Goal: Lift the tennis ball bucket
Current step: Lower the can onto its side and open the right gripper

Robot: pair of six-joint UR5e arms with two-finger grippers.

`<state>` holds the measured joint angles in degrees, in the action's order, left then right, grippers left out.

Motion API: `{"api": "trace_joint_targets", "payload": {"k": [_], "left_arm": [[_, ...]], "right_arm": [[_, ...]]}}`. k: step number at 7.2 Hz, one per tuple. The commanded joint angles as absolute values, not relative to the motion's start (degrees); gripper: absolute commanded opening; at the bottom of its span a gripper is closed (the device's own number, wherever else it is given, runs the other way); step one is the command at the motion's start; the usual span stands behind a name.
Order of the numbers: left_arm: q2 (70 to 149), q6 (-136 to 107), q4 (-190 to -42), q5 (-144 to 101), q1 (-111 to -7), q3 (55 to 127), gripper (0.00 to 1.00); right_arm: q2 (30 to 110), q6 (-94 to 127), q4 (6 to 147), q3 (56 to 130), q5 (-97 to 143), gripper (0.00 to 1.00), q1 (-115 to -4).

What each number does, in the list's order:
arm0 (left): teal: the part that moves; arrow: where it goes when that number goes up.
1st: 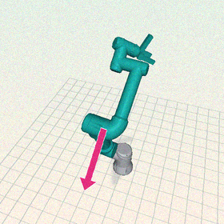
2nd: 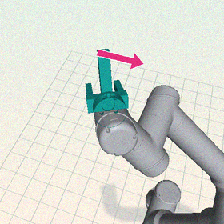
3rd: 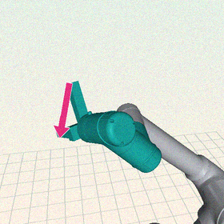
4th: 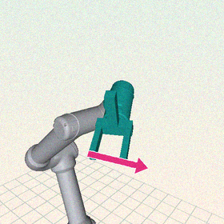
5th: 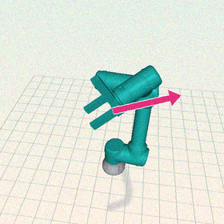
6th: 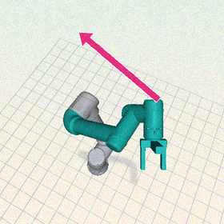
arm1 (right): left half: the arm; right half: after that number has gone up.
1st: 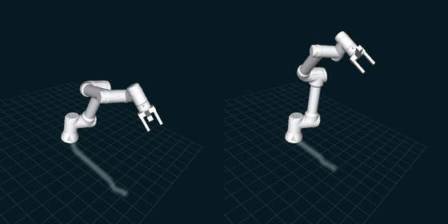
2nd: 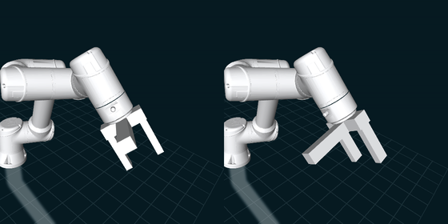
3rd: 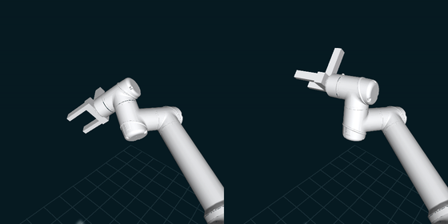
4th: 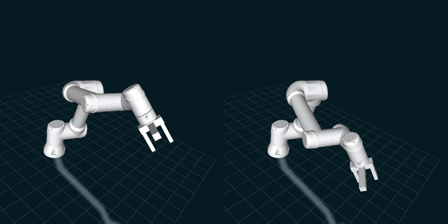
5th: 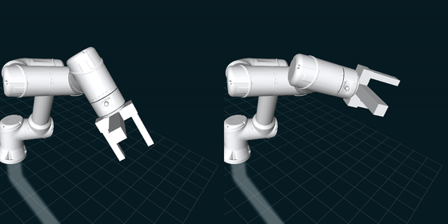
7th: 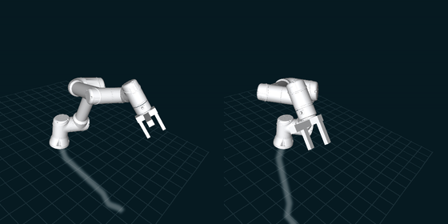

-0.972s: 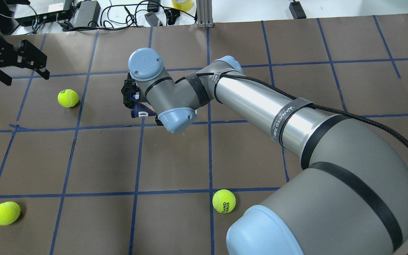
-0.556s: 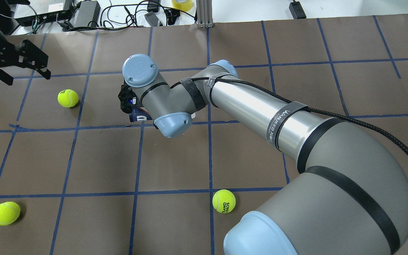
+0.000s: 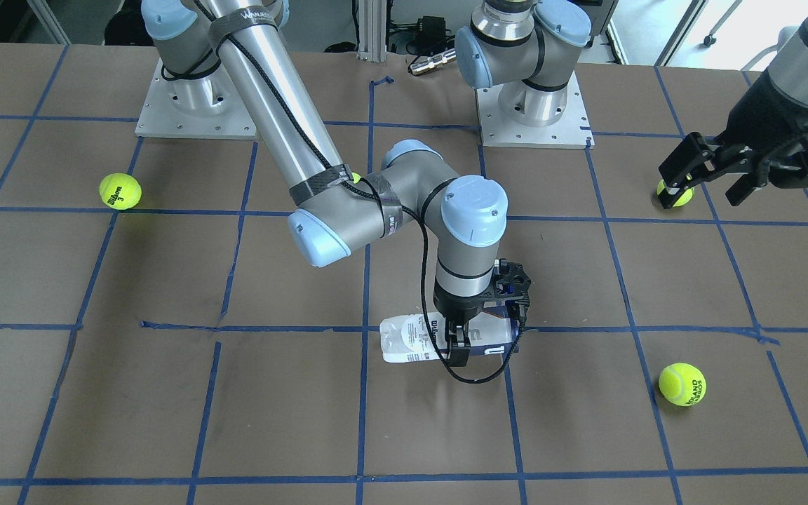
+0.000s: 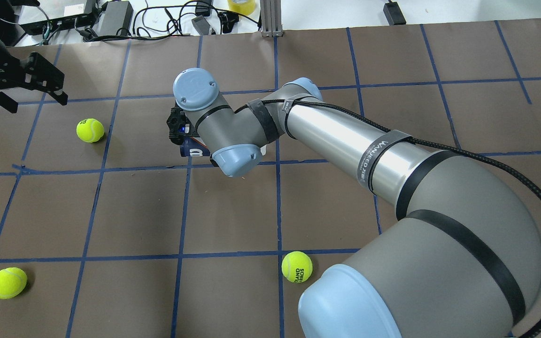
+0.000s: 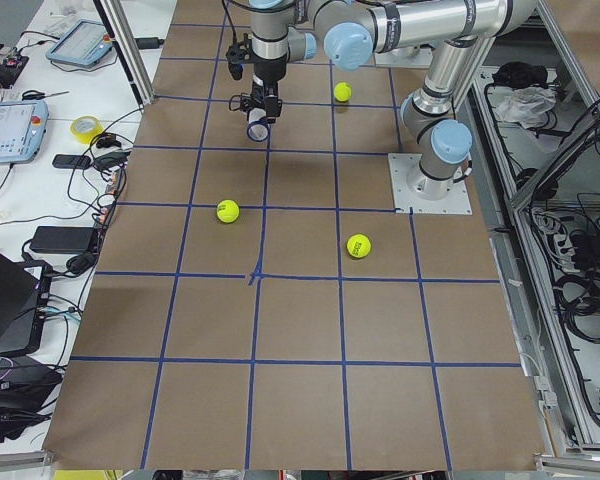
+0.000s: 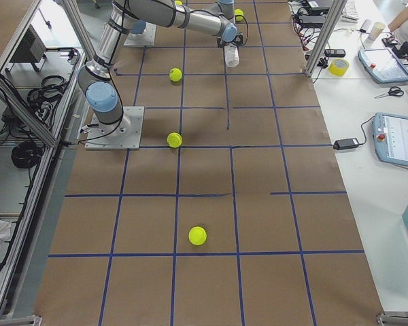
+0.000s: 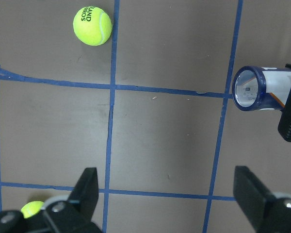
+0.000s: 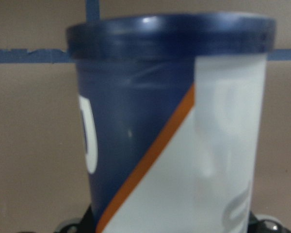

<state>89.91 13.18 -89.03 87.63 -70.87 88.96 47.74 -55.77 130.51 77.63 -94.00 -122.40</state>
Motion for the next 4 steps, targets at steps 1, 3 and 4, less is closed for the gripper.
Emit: {"api": "trace_joint_targets", "payload": {"k": [1,3,4], "left_arm": [[89.9,13.2,-89.0,86.8,-70.9,88.9,1.0],[89.9,13.2,-89.0,86.8,-70.9,88.9,1.0],[89.9,13.2,-89.0,86.8,-70.9,88.9,1.0]], "right_arm": [[47.3,-54.0,130.8,77.5,-93.5,0.86,-122.3],[46.9,-53.9,130.7,77.6,-93.4,1.0,-122.3],[47.1,-53.9,130.6,77.6,-93.5,1.0,-122.2]]}}
